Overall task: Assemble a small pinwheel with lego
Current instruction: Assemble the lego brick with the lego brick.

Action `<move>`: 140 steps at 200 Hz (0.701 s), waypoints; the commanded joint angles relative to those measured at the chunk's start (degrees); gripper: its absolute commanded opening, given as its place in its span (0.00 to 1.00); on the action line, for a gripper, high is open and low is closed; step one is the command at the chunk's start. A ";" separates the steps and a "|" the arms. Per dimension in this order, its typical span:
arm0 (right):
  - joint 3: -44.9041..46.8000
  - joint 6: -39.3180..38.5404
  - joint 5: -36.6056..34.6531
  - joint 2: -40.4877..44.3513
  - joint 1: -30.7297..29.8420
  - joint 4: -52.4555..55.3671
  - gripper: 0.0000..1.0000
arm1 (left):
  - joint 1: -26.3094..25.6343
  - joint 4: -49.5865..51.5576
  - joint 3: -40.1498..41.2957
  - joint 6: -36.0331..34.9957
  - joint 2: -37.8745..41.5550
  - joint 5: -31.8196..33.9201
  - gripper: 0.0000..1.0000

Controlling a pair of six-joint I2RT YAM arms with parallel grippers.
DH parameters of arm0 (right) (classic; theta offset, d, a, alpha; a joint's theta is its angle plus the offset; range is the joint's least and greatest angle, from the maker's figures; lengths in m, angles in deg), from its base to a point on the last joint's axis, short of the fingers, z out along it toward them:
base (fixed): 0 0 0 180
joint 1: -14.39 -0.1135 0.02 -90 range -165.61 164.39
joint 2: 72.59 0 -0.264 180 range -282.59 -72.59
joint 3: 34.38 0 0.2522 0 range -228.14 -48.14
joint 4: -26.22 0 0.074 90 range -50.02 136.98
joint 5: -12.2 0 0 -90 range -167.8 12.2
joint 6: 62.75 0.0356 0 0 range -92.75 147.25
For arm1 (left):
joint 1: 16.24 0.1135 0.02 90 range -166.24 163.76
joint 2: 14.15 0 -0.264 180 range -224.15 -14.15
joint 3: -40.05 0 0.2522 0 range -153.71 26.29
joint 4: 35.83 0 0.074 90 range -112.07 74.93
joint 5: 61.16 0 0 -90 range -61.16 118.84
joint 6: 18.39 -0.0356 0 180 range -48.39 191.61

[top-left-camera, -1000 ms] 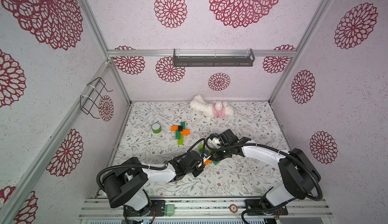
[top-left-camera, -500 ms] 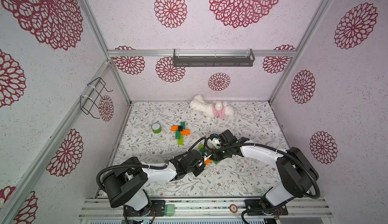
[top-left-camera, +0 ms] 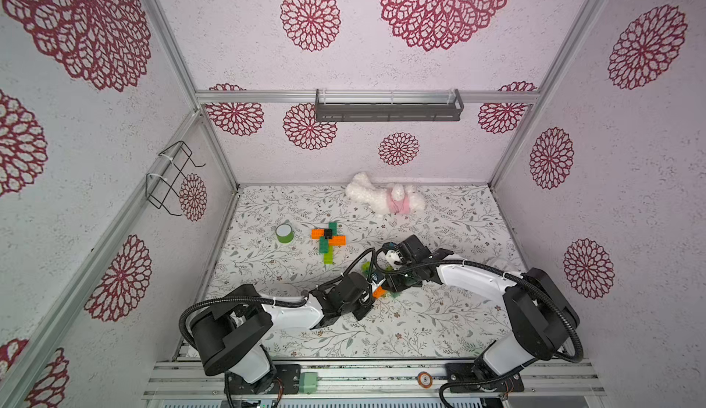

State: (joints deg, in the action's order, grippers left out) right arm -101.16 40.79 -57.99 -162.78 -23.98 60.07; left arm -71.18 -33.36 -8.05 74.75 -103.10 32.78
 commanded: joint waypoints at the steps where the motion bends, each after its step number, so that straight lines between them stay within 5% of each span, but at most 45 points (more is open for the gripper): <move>1: -0.94 -0.32 1.08 2.60 0.11 2.05 0.27 | -0.17 -2.70 -0.89 0.49 1.71 1.07 0.28; 140: -1.99 -2.88 4.26 2.38 6.84 4.42 0.53 | -0.17 2.60 -3.17 -1.46 0.28 -0.59 0.27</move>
State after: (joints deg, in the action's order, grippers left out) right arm -101.18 39.69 -54.60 -159.17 -17.05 63.02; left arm -71.18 -31.77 -9.80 74.59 -102.66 32.74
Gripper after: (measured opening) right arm 0.523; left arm 0.340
